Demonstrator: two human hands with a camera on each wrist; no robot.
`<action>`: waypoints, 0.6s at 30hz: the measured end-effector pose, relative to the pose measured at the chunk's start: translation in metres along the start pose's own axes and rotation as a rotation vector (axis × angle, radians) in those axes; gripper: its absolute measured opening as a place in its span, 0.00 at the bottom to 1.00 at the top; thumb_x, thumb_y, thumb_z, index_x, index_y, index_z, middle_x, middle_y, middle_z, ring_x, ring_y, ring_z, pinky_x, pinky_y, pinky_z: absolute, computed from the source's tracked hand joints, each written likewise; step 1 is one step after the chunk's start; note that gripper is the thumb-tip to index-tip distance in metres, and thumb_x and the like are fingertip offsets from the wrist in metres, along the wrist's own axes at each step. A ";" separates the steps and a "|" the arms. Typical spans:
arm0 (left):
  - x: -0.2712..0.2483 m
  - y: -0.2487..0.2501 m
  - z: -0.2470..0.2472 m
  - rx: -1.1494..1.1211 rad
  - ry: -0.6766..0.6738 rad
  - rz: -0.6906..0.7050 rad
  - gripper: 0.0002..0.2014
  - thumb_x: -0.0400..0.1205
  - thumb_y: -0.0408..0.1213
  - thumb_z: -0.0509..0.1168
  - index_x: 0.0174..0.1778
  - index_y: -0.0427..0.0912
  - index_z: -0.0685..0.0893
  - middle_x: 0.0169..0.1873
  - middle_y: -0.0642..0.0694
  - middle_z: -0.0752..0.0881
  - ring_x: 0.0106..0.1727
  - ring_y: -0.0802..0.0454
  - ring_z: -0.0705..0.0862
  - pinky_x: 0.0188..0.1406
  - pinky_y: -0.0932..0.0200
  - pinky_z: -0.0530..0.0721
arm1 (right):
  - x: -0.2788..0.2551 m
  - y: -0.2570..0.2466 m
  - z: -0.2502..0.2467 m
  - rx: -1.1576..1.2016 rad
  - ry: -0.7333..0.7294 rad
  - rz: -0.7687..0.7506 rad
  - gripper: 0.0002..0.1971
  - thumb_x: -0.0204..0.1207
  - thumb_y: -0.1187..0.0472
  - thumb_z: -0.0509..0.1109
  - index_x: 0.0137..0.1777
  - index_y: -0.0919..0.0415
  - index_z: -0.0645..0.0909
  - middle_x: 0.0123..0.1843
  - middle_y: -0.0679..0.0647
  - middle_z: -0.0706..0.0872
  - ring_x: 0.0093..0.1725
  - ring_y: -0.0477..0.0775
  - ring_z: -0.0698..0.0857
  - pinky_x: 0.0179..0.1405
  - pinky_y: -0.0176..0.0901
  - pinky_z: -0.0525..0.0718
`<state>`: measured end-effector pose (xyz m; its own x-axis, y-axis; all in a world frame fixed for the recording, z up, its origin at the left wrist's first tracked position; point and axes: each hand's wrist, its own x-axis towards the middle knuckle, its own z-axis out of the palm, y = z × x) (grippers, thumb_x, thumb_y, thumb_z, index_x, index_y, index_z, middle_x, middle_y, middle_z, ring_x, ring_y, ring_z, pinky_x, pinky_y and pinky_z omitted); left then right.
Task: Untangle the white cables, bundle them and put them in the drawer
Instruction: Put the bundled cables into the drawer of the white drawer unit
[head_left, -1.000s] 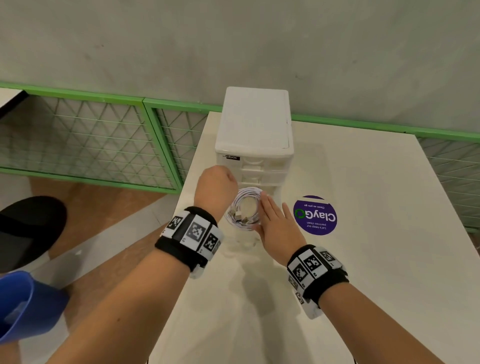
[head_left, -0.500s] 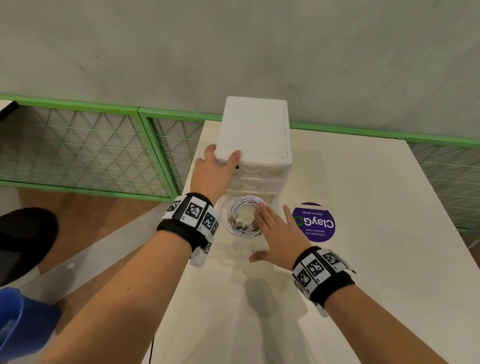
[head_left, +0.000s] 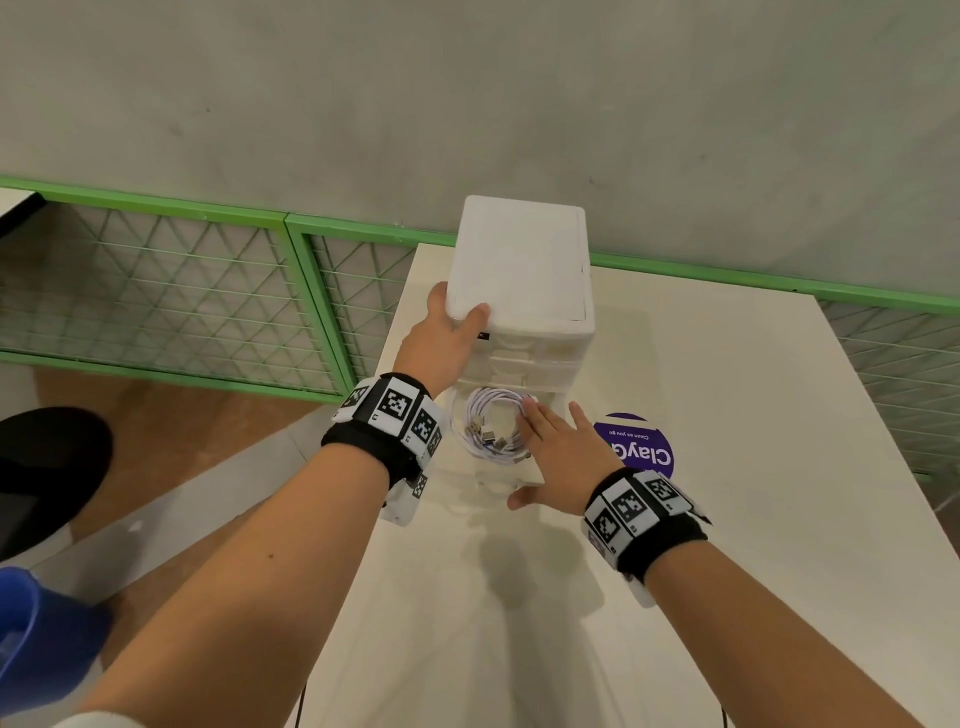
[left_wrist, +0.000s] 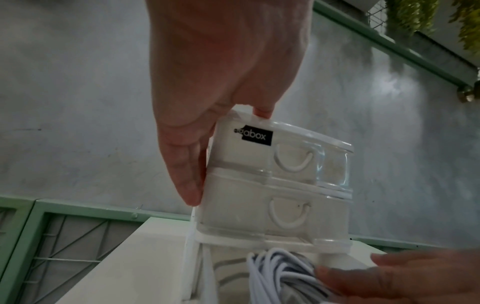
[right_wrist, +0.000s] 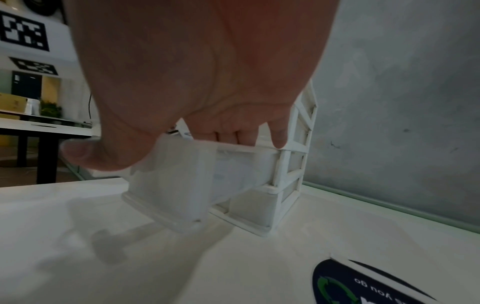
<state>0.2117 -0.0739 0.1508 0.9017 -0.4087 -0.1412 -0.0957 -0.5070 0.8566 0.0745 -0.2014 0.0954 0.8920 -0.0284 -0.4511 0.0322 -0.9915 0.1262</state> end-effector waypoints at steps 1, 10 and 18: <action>0.000 0.000 -0.001 0.001 -0.018 0.009 0.31 0.82 0.58 0.56 0.78 0.50 0.59 0.59 0.45 0.84 0.61 0.40 0.81 0.64 0.44 0.78 | 0.001 0.002 -0.002 0.008 0.003 0.005 0.52 0.71 0.27 0.55 0.82 0.61 0.40 0.85 0.56 0.39 0.84 0.53 0.42 0.81 0.62 0.41; 0.001 0.001 -0.006 0.001 -0.072 0.025 0.27 0.84 0.55 0.55 0.78 0.50 0.60 0.58 0.47 0.83 0.58 0.43 0.81 0.56 0.51 0.78 | 0.013 -0.001 0.001 -0.100 0.116 0.076 0.42 0.78 0.33 0.50 0.83 0.60 0.43 0.85 0.56 0.49 0.83 0.57 0.50 0.78 0.62 0.52; 0.000 0.003 -0.004 0.044 -0.047 0.014 0.29 0.84 0.56 0.54 0.79 0.49 0.58 0.56 0.44 0.85 0.55 0.42 0.81 0.50 0.52 0.75 | 0.015 -0.026 -0.010 0.037 0.306 0.069 0.37 0.76 0.55 0.68 0.80 0.62 0.52 0.77 0.62 0.68 0.76 0.63 0.67 0.75 0.56 0.64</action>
<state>0.2127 -0.0727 0.1553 0.8794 -0.4508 -0.1530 -0.1278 -0.5333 0.8362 0.0910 -0.1750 0.0941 0.9859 -0.0615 -0.1555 -0.0442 -0.9927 0.1121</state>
